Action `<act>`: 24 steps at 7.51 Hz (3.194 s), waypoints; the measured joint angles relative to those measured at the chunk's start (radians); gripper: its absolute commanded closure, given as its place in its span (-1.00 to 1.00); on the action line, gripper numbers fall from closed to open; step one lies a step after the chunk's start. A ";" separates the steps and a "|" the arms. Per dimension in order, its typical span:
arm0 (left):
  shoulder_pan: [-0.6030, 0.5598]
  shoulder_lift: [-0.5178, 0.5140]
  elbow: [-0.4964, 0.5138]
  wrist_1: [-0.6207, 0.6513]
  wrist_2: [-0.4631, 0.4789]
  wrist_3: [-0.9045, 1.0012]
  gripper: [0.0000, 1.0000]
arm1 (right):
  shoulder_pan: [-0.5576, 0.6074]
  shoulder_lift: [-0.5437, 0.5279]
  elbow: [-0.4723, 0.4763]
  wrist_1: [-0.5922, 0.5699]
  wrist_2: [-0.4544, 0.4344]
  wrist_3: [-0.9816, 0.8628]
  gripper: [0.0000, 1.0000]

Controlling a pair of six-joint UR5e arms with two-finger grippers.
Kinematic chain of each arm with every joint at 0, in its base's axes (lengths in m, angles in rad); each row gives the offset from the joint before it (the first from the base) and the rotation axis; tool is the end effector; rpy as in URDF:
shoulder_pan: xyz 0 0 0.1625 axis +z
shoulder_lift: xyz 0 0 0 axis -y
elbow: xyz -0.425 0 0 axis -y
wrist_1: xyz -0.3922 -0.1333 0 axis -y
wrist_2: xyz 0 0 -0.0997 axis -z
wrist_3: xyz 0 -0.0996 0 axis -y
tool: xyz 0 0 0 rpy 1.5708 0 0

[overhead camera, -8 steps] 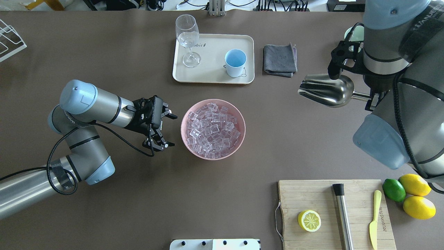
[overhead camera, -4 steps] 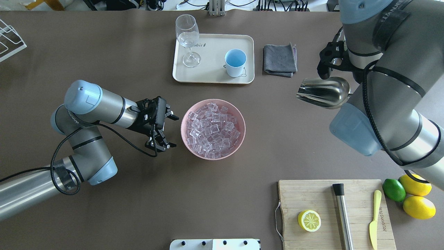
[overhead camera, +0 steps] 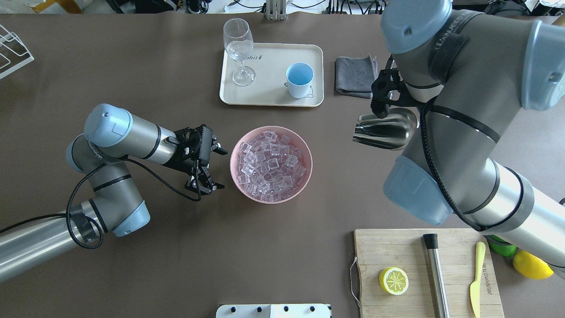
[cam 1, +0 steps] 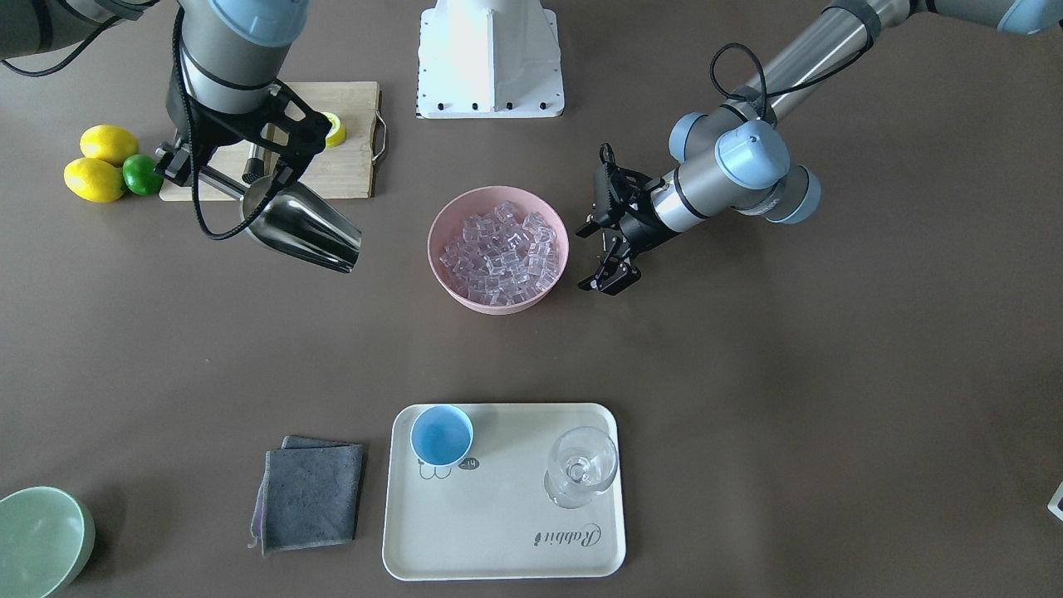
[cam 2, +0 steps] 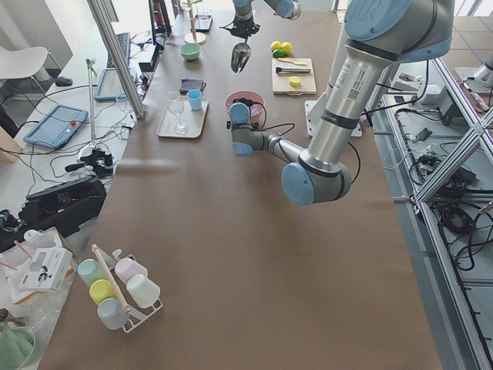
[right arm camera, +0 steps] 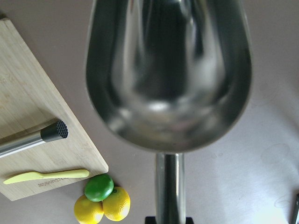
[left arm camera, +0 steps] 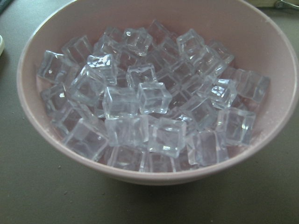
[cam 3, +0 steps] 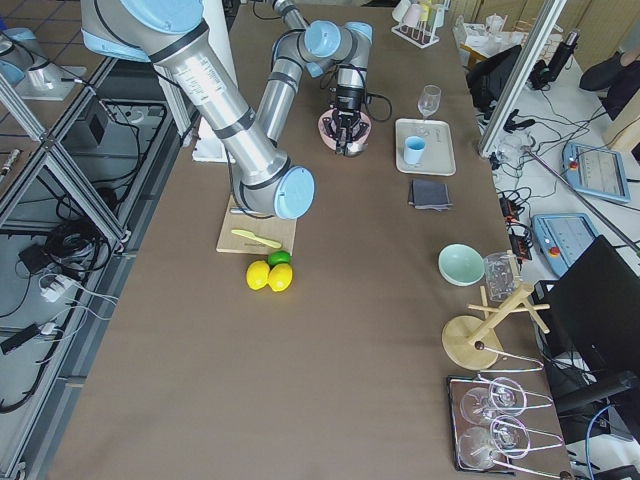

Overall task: Put ice in cup with scoop
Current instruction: 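Swing the scoop with the right gripper over toward the pink ice bowl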

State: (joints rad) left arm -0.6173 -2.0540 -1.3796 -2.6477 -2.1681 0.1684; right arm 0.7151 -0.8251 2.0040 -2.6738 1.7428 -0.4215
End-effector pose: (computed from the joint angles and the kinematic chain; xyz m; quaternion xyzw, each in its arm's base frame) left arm 0.5047 -0.4530 0.3448 0.4711 0.4418 0.5514 0.5280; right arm -0.3353 -0.4451 0.2025 0.0184 -0.0920 -0.5961 0.7974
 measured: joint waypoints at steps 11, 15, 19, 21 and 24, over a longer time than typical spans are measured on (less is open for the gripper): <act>0.001 -0.008 0.006 0.025 -0.001 0.000 -0.97 | -0.146 0.473 -0.524 -0.323 0.008 0.013 1.00; 0.002 -0.011 0.005 0.032 -0.001 0.002 -0.97 | -0.174 0.531 -0.675 -0.316 -0.002 0.016 1.00; 0.007 -0.009 0.006 0.032 0.000 0.003 -0.97 | -0.203 0.556 -0.728 -0.287 -0.031 0.018 1.00; 0.008 -0.009 0.007 0.032 0.000 0.003 -0.97 | -0.205 0.555 -0.740 -0.258 -0.047 0.018 1.00; 0.007 -0.008 0.007 0.030 -0.001 0.003 -0.97 | -0.206 0.534 -0.755 -0.232 -0.077 0.019 1.00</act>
State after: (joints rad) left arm -0.6101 -2.0617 -1.3729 -2.6175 -2.1690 0.1718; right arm 0.5093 -0.2913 1.2494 -2.9059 1.6656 -0.4022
